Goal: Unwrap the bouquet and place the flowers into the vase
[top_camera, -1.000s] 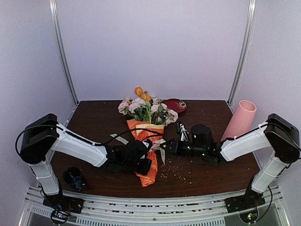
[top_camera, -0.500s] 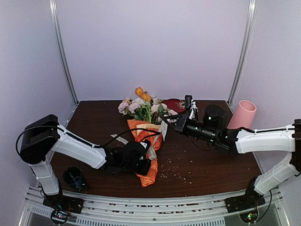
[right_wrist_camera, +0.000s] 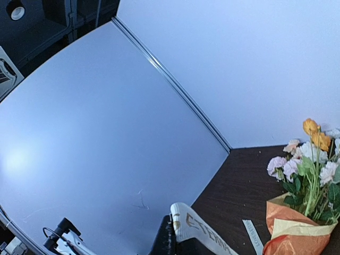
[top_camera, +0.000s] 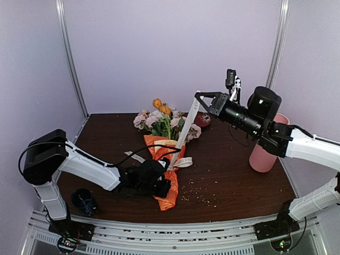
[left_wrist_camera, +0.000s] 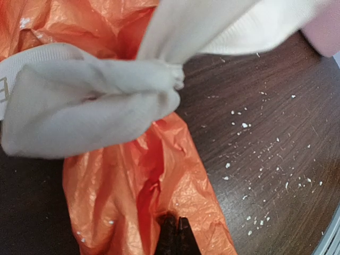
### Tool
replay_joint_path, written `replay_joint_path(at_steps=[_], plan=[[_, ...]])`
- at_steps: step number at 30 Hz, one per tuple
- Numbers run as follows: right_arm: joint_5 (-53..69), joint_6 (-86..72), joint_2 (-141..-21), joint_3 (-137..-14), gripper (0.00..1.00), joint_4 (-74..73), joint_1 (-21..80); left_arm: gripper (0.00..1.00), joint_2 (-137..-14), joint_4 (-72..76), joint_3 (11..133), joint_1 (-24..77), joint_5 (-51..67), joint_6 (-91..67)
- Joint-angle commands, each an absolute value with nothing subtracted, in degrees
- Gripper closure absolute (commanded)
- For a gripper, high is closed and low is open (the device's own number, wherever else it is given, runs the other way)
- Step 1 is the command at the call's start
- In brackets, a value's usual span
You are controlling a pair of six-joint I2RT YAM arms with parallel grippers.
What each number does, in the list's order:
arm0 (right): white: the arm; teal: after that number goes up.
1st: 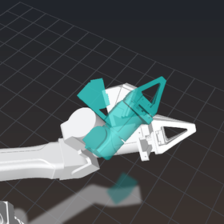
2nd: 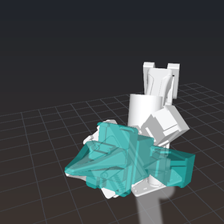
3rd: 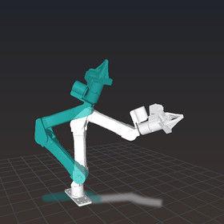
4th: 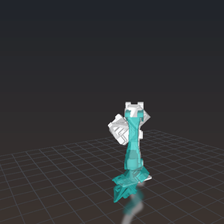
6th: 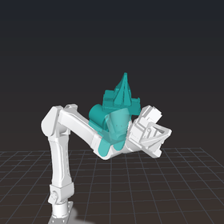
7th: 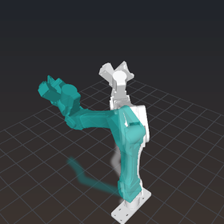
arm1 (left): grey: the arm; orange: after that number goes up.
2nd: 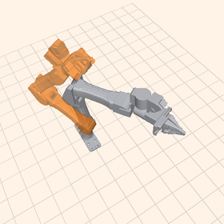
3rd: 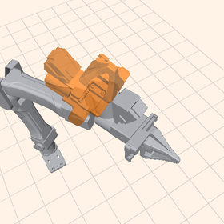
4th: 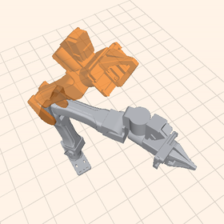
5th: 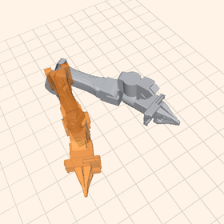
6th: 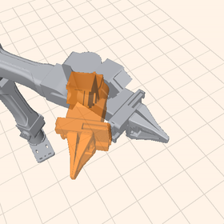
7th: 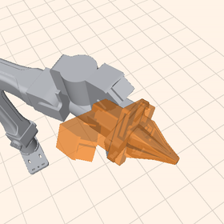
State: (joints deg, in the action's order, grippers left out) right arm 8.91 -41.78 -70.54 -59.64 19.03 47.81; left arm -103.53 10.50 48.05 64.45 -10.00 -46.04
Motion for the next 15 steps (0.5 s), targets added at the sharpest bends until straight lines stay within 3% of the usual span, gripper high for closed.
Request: replay_joint_path(at_steps=[1,15], plan=[[8.0,-37.3,-67.7,-64.7,1.0,16.0,47.5,1.0,-106.5,6.2,46.3,64.1,-9.0,-46.7],[12.7,-33.9,-64.1,-68.8,1.0,18.3,47.4,1.0,-108.0,5.3,47.6,64.1,-9.0,-46.3]])
